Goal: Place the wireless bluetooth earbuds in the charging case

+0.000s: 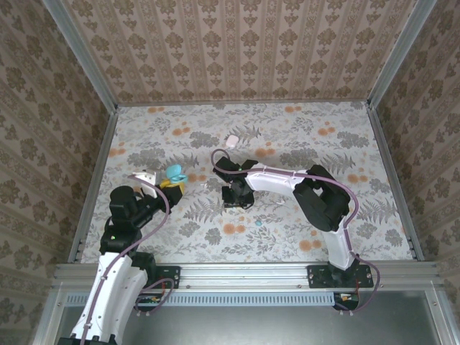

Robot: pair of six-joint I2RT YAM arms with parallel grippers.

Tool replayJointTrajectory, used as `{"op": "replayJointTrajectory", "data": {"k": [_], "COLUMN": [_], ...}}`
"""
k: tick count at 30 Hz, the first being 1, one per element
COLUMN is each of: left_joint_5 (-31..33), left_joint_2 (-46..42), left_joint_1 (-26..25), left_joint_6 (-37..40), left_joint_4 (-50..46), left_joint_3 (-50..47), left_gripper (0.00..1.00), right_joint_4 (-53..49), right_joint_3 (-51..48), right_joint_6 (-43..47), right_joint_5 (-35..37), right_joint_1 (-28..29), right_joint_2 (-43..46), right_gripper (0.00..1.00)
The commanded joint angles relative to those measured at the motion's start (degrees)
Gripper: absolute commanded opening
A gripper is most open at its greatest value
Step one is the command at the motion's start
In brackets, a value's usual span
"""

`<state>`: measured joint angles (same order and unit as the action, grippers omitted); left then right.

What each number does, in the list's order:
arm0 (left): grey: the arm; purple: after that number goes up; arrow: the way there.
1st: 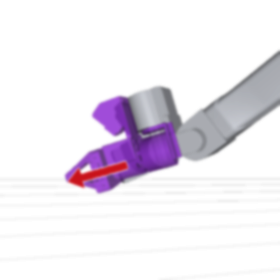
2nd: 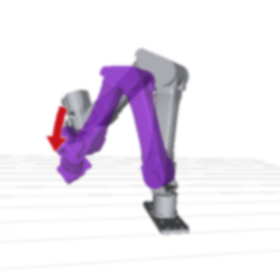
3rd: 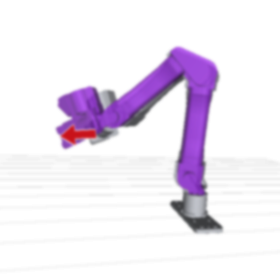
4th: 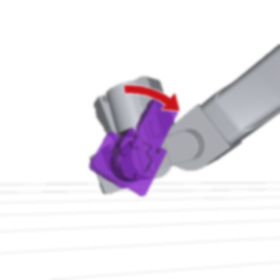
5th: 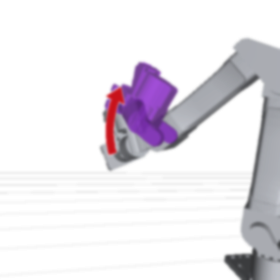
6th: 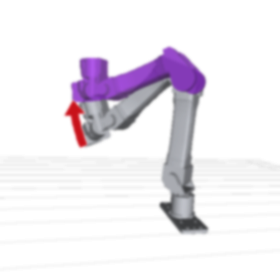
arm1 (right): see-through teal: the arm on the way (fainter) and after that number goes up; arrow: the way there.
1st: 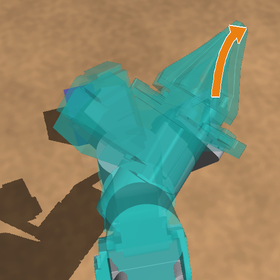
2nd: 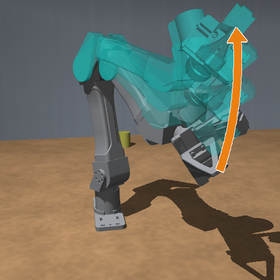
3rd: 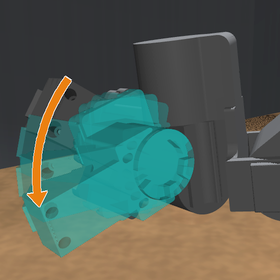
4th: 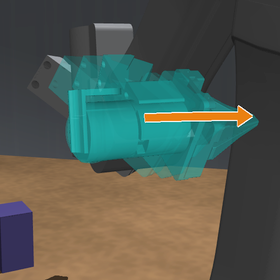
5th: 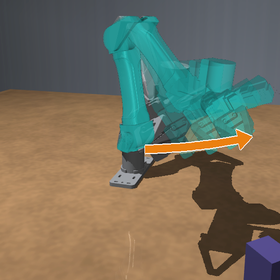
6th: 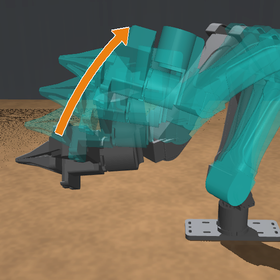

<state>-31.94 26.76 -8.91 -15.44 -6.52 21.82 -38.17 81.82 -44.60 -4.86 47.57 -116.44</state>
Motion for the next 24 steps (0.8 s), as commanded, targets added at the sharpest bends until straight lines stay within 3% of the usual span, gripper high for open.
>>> {"op": "replayJointTrajectory", "data": {"k": [1,10,16,24], "left_joint_5": [-1.4,-4.4,-10.3,-11.8], "left_joint_2": [-0.7,-0.3,1.0,5.0], "left_joint_1": [0.2,0.2,-0.6,-7.8], "left_joint_6": [0.2,-1.4,-3.3,-0.5], "left_joint_4": [0.7,5.8,13.6,21.9], "left_joint_3": [-0.2,-1.2,-2.0,-0.9], "left_gripper": [0.29,0.29,0.29,0.29], "right_joint_4": [-3.0,2.7,6.4,9.3], "right_joint_3": [0.3,-5.3,-9.1,-11.3], "right_joint_6": [0.9,0.3,1.2,2.6], "right_joint_5": [1.4,1.5,2.5,0.9], "right_joint_1": [0.3,-0.3,-0.9,-0.7], "right_joint_2": [-0.6,7.0,16.4,29.9], "right_gripper": [0.25,0.2,0.17,0.16]}}
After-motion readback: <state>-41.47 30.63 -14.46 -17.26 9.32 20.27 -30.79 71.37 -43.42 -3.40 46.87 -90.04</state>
